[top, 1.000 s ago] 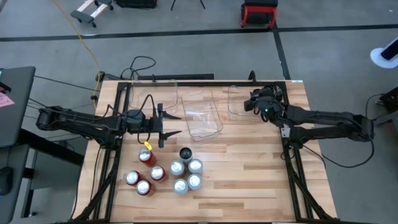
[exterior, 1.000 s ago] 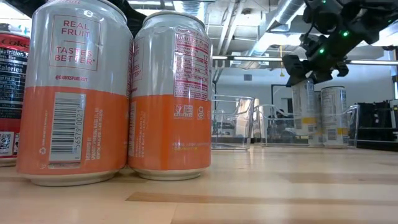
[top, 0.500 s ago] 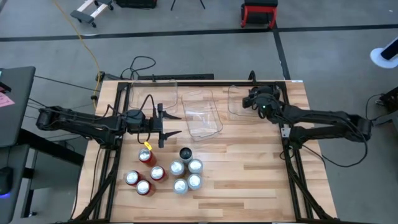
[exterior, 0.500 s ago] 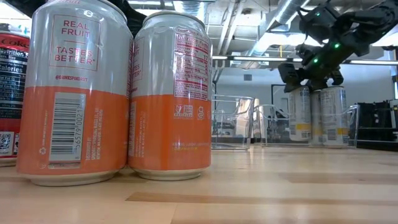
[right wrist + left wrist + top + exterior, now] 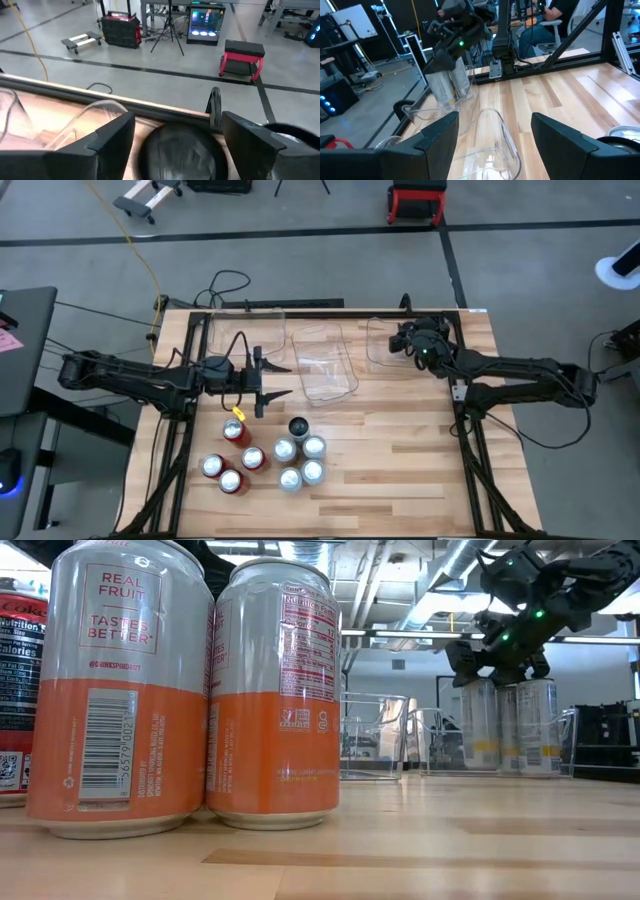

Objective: Sort soda cans
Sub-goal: Put the right black and white soda can in the right transparent bin, then put the black and white soda can in the right transparent bin

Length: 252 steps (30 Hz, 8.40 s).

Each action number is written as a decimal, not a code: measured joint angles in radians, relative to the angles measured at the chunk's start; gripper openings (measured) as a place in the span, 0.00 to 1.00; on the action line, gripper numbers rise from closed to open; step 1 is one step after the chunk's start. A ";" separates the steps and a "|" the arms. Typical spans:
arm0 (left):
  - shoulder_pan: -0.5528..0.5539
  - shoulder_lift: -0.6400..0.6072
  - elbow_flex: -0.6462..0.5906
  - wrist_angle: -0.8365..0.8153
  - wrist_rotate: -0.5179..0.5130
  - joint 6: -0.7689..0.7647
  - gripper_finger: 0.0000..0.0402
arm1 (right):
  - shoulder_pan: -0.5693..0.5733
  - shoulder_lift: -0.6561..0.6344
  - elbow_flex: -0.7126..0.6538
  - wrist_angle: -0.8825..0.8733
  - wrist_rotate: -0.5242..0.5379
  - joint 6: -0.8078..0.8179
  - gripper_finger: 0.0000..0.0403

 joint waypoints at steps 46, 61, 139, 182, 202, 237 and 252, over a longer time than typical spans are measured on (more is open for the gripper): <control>-0.048 0.043 0.081 -0.565 0.203 -0.175 0.57 | 0.587 0.097 0.000 0.578 -0.438 -0.186 0.81; -0.098 0.230 0.080 -0.324 0.188 -0.193 0.37 | 0.648 0.529 0.204 0.764 -0.540 -0.362 0.81; -0.097 0.230 0.079 -0.279 0.077 -0.164 0.37 | 0.636 0.743 0.542 0.323 -0.659 -0.221 0.63; -0.097 0.230 0.080 -0.275 0.049 -0.224 0.37 | 0.938 0.284 0.529 -0.480 0.362 0.197 0.63; -0.097 0.230 0.080 -0.256 0.041 -0.206 0.37 | 0.883 0.148 0.434 -1.342 0.562 1.220 0.63; -0.093 0.230 0.080 -0.137 -0.039 -0.099 0.37 | 0.612 -0.011 0.229 -1.010 0.492 0.976 0.63; -0.092 0.230 0.080 -0.144 -0.061 -0.064 0.37 | 0.450 0.104 0.230 -0.882 0.359 0.848 0.63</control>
